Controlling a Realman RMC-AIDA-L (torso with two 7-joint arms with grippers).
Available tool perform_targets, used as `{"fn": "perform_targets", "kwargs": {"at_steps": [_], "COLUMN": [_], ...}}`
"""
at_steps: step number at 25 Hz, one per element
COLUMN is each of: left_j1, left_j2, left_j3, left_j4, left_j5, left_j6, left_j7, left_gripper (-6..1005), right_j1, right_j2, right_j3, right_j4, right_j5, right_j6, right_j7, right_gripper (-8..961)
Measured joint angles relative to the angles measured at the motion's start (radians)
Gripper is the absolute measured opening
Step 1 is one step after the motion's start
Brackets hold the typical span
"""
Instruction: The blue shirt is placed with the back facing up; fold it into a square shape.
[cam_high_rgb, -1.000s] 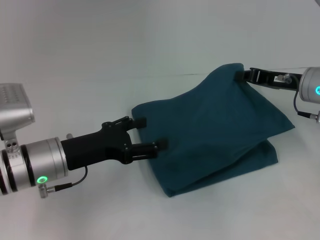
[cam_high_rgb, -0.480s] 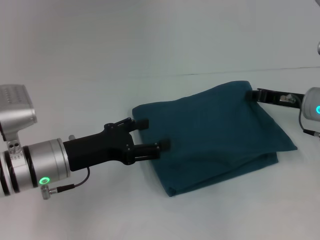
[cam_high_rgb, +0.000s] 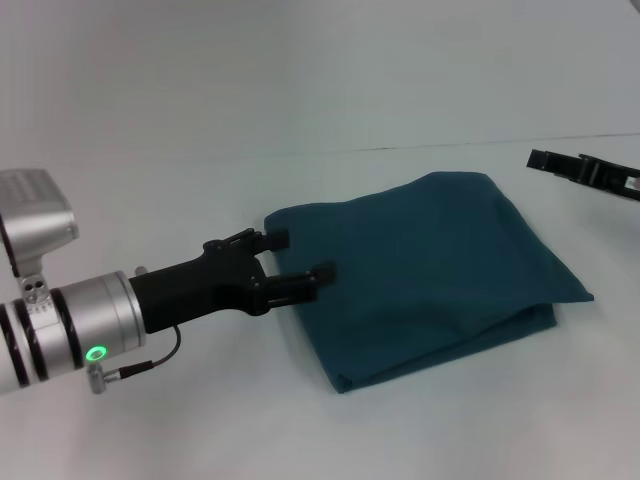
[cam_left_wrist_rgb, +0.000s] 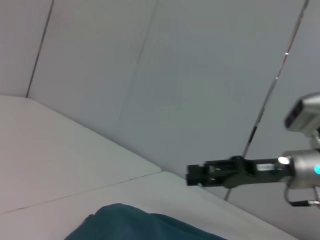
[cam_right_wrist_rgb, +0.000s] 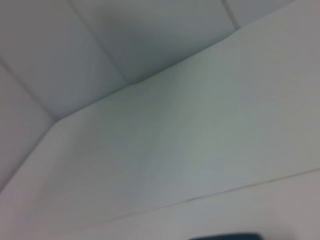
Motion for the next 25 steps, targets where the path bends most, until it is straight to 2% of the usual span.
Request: {"fn": "perform_targets", "kwargs": {"at_steps": [8,15,21,25], "left_j1": [-0.022,-0.041,-0.045,-0.045], "left_j2": [-0.021,-0.027,-0.031,-0.031], "left_j3": [0.002,0.013,0.023,0.025], "left_j4": [0.000,-0.001,-0.002,-0.002], "left_j5": [0.004,0.005,0.006,0.007], "left_j6": [-0.094,-0.170,-0.181,-0.181], "left_j7": [-0.040,-0.090,-0.093,-0.093], "left_gripper": [950,949,949,949], "right_j1": [-0.058,-0.091,-0.088,-0.076], "right_j2": [-0.062,-0.115,-0.143,-0.151], "right_j3": [-0.005,0.003,0.005,0.006], "right_j4": [-0.004,-0.007,-0.008,-0.008], "right_j5": [-0.006,-0.052,-0.144,-0.187], "right_j6": [-0.259,-0.379,-0.433,-0.460], "right_j7": [0.077,0.173,0.259,0.302], "right_gripper": [716,750,749,749]}}
